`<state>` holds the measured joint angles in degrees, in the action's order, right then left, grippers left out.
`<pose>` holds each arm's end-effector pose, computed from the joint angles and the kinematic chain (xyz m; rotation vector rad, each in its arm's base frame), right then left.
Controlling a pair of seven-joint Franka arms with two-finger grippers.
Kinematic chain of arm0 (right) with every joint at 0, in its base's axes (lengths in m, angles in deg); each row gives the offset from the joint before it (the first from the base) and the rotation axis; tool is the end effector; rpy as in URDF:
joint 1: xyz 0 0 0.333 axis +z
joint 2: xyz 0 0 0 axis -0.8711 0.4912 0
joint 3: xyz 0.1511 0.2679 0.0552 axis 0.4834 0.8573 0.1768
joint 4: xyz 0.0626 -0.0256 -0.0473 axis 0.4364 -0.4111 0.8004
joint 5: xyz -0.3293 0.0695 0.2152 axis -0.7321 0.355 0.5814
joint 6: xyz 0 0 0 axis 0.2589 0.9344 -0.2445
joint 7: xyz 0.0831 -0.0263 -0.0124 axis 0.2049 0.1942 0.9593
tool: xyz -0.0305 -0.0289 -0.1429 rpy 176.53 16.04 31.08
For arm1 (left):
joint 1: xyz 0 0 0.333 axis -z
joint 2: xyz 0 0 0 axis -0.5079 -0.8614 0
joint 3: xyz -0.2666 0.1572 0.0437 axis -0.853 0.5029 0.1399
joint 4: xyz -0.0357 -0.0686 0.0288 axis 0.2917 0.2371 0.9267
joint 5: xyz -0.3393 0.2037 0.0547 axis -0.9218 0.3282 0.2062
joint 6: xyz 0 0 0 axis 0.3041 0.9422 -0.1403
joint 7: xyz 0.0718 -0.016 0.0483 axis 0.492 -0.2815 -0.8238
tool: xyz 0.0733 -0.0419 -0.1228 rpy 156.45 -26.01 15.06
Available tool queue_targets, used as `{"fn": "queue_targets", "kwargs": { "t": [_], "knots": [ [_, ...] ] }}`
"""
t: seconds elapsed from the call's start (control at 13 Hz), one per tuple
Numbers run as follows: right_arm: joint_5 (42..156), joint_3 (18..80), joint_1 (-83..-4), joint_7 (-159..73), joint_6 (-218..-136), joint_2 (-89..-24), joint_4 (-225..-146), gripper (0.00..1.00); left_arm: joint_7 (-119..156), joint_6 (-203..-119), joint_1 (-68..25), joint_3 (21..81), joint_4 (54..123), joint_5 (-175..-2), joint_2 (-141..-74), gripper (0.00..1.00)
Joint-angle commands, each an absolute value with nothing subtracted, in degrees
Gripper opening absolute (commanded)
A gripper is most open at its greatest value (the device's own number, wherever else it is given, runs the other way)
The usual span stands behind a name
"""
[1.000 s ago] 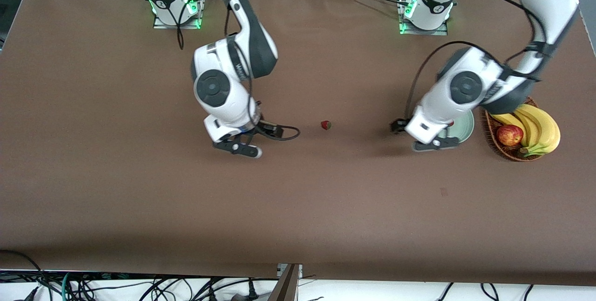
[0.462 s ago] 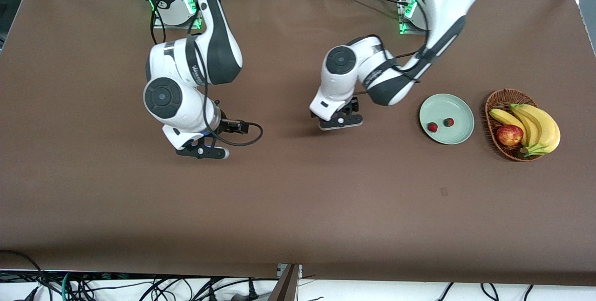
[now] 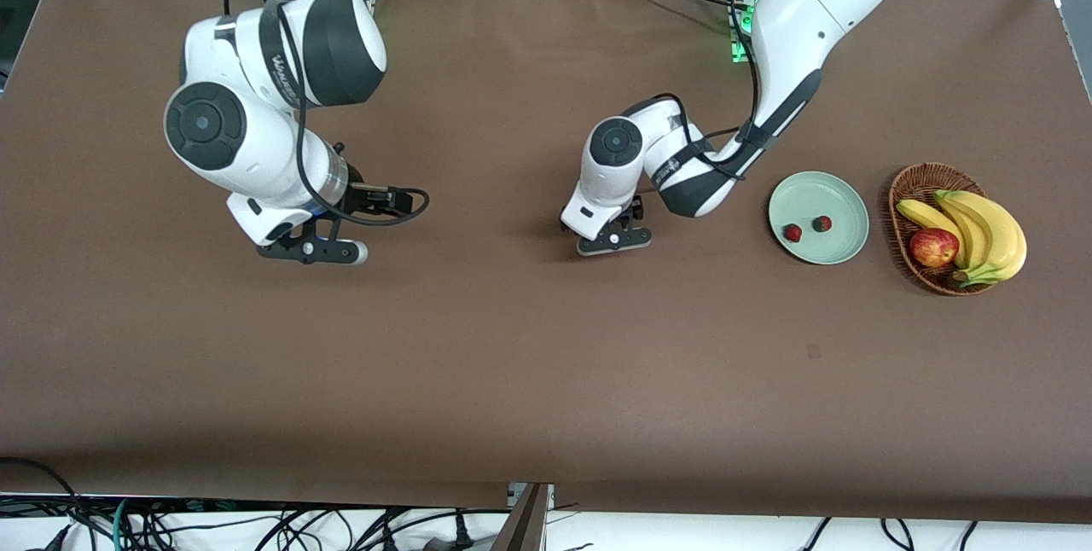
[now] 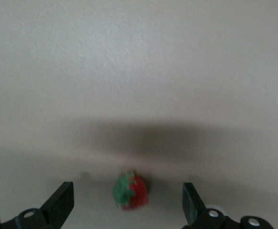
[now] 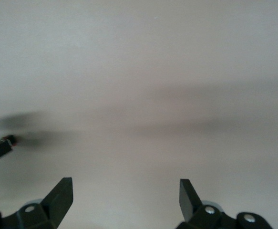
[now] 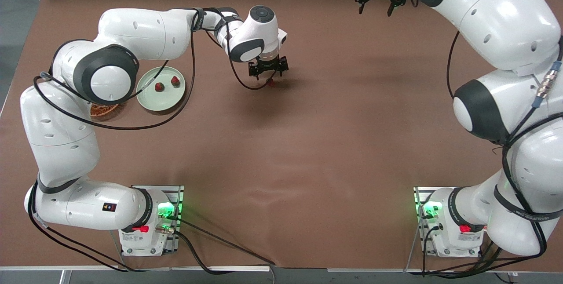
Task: Collect all strawberries into plate
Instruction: 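Grasp the third strawberry with the left gripper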
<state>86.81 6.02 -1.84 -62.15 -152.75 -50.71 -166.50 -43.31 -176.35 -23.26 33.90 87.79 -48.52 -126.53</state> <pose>0.6063 0.2619 0.4333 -3.1098 0.1010 0.2287 0.5155 -0.4167 0.1437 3.1200 0.3173 -0.0561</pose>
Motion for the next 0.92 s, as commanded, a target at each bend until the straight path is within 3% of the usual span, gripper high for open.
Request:
{"fn": "queue_targets", "kwargs": {
  "t": [0.0, 0.31, 0.38, 0.54, 0.69, 0.77, 0.85],
  "knots": [
    [82.9, 6.4, -0.6, -60.8, -152.7, -53.0, -168.3, 0.99, -43.0, -176.7, -22.8, 34.3, 86.2, -47.5, -128.1, 1.00],
    [83.3, 6.4, -0.6, -58.9, -152.9, -53.0, -168.4, 0.99, -45.2, -176.4, -21.6, 34.2, 86.8, -47.9, -128.0, 1.00],
    [83.3, 6.4, -0.6, -58.1, -152.9, -53.0, -168.6, 0.99, -45.2, -176.3, -21.5, 34.3, 86.8, -48.0, -128.1, 0.92],
    [83.1, 6.6, -1.2, -57.9, -152.7, -54.1, -169.8, 0.99, -45.3, -176.1, -21.5, 34.2, 86.9, -48.2, -128.4, 0.56],
    [82.7, 8.8, -3.7, -57.4, -153.5, -56.9, -173.2, 0.99, -46.7, -176.1, -21.5, 34.3, 86.9, -48.3, -128.5, 0.28],
    [81.2, 12.6, -6.8, -57.3, -153.6, -59.0, -174.6, 0.99, -46.8, -176.0, -21.6, 34.3, 86.9, -48.3, -128.5, 0.20],
    [78.4, 15.9, -10.2, -57.2, -153.7, -61.2, -175.5, 0.99, -46.7, -175.8, -21.6, 34.2, 86.7, -48.3, -128.4, 0.18]
  ]
}}
